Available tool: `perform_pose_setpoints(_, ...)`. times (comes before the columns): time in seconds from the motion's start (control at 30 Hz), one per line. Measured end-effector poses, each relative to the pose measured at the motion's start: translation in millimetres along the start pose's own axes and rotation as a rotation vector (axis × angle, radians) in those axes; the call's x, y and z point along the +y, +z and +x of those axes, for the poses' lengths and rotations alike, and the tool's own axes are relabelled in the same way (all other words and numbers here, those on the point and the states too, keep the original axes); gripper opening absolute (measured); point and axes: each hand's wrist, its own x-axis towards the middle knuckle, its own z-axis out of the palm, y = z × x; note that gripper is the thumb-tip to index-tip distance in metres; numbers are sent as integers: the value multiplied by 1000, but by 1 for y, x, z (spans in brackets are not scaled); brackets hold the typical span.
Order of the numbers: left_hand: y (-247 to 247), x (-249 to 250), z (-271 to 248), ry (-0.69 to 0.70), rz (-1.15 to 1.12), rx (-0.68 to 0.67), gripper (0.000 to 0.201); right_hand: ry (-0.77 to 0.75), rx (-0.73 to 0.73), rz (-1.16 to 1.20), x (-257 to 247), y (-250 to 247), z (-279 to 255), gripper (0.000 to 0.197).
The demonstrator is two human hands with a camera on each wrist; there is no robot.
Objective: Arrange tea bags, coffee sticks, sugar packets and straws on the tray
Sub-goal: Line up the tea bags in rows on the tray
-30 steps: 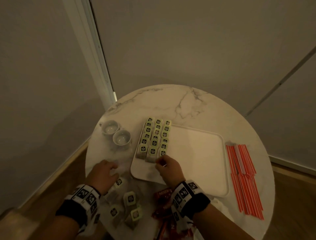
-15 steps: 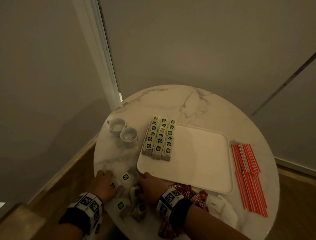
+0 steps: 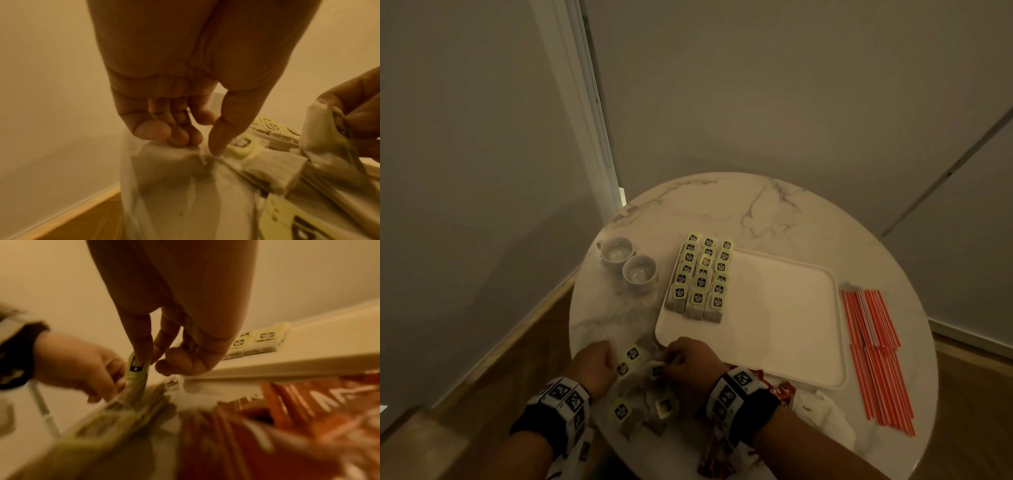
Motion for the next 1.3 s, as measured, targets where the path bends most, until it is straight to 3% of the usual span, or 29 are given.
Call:
perform_pose_setpoints(0.13,1,1,-3,7,-76,11,15,42,26,236,3,-16,0,7)
perform_pose_setpoints(0.23,7,4,-7,34,-2,53,33,65,56,320,4,-32,4,9)
perform_pose_setpoints(0.43,11,10,-6,93,37,79,17,142,204,281,1,-51,25,5)
perform_pose_setpoints(0.53,11,10,-4,94,26,44,27,188,189,254,-1,-50,37,13)
perform_pose_setpoints(0.67,6,4,-1,113,-101,33,28,265,225,200,-3,-44,53,25)
perform_pose_setpoints(0.83,-6,4,-5,153,-229,74,30,341,315,183,-4,-42,68,7)
perform_pose_setpoints(1.03,-17,15,-9,139,-538,113,14,381,348,134,-8,-41,76,9)
perform_pose_setpoints(1.3,-24,50,-12,66,-877,6,11,353,455,159,-8,-43,72,2)
